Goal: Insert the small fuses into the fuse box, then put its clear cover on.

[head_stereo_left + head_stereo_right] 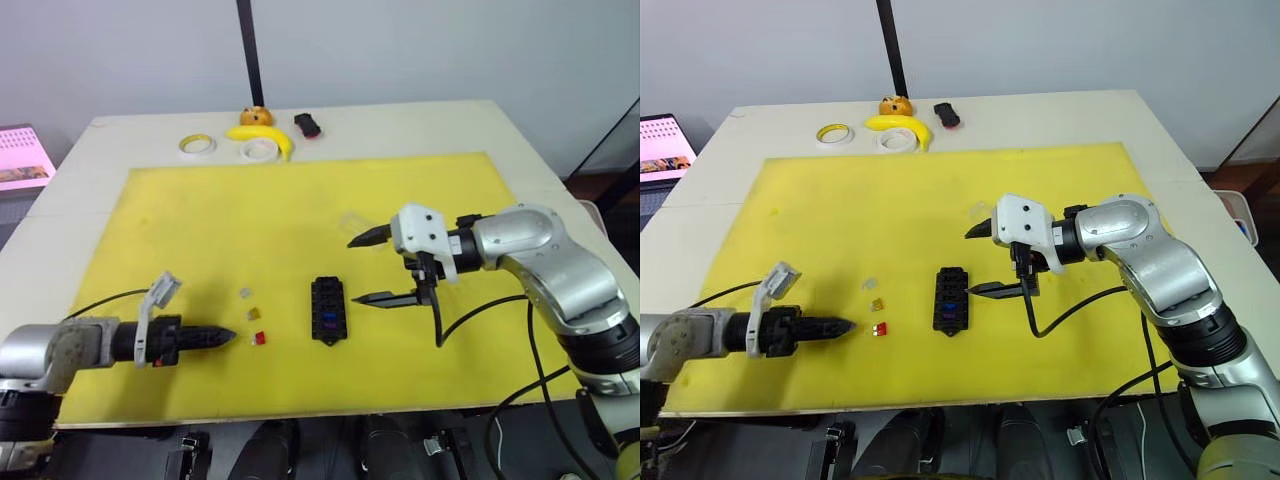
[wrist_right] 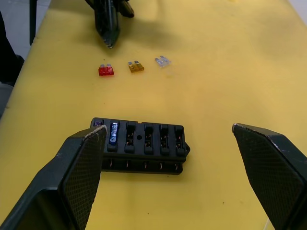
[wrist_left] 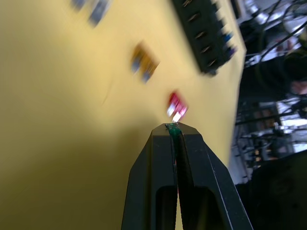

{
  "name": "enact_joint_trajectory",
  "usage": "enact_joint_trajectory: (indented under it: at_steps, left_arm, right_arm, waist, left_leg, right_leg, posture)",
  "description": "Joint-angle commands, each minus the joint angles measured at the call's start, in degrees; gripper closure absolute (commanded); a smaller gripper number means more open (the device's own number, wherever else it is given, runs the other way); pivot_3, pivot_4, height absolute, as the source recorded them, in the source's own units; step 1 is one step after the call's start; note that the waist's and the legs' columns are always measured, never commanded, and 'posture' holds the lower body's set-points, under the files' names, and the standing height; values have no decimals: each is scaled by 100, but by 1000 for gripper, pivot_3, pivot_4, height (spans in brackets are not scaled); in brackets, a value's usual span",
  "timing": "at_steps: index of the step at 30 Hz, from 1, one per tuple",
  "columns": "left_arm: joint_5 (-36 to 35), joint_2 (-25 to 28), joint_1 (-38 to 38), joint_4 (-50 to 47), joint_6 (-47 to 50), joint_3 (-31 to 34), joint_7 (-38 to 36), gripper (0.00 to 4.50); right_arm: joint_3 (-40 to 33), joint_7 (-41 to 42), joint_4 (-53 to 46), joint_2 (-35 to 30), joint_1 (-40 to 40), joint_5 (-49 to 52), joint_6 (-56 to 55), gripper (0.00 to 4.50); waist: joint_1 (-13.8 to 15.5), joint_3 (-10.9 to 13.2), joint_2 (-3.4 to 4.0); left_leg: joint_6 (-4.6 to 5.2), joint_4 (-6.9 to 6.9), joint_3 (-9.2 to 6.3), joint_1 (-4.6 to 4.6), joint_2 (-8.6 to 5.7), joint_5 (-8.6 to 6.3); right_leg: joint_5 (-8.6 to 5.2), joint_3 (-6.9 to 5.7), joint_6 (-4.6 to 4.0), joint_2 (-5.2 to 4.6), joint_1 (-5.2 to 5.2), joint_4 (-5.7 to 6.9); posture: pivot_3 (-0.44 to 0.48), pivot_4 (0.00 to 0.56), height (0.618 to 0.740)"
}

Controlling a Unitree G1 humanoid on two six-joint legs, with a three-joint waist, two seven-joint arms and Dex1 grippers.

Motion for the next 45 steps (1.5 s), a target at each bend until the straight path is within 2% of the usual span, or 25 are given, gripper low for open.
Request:
enact_joint_trajectory:
  at_steps: [1,4,6,10,14,30,45]
  left_arm:
    - [163,157,94,96,-290,-75,26,4447]
    - [195,227,122,148,-411,-77,-5,3578]
    - [179,305,121,176,-432,-26,-29,2674]
    - [85,779,383,329,-454,307,-274,2674]
    - [69,968,454,574,-554,380,-359,2674]
    - [-324,676,279,24,-265,160,-309,2674]
    - [18,643,473,186,-697,-143,-213,2674]
  right_arm:
    - [-44,-17,-115,41,-64,-24,-104,0]
    - [-28,-23,-113,60,-66,-37,-114,0]
    - [-26,-21,-114,69,-66,-51,-113,0]
    - [-32,-20,-155,33,-23,-79,-99,0]
    - [-41,-29,-168,27,10,-84,-106,0]
    - [-5,-42,-124,76,-16,-183,-142,0]
    - [-2,-49,-162,47,51,-256,-130,0]
  waist:
    - [0,0,0]
    - [-10,-1,0]
    - [-9,-1,1]
    - [-52,-1,0]
    - [-20,-1,1]
    - [4,-1,0]
    - [-9,-1,0]
  left_leg:
    - [0,0,0,0,0,0]
    - [0,-1,0,0,1,0]
    - [-1,-2,-1,1,1,0]
    - [-1,-4,-1,2,5,0]
    - [-2,-8,0,3,5,1]
    - [0,-5,-2,0,1,-1]
    - [0,-6,-2,1,2,0]
  right_leg:
    - [0,0,0,0,1,0]
    - [0,0,0,0,1,-2]
    - [0,0,0,1,1,-1]
    - [1,2,-3,3,-2,-1]
    - [0,2,-3,4,-4,-1]
    - [1,0,-2,-1,2,-10]
    - [1,1,-2,0,1,-10]
  posture:
    - [0,150,740]
    - [0,150,740]
    - [0,150,740]
    - [0,150,740]
    - [0,150,740]
    - [0,150,740]
    - [0,150,740]
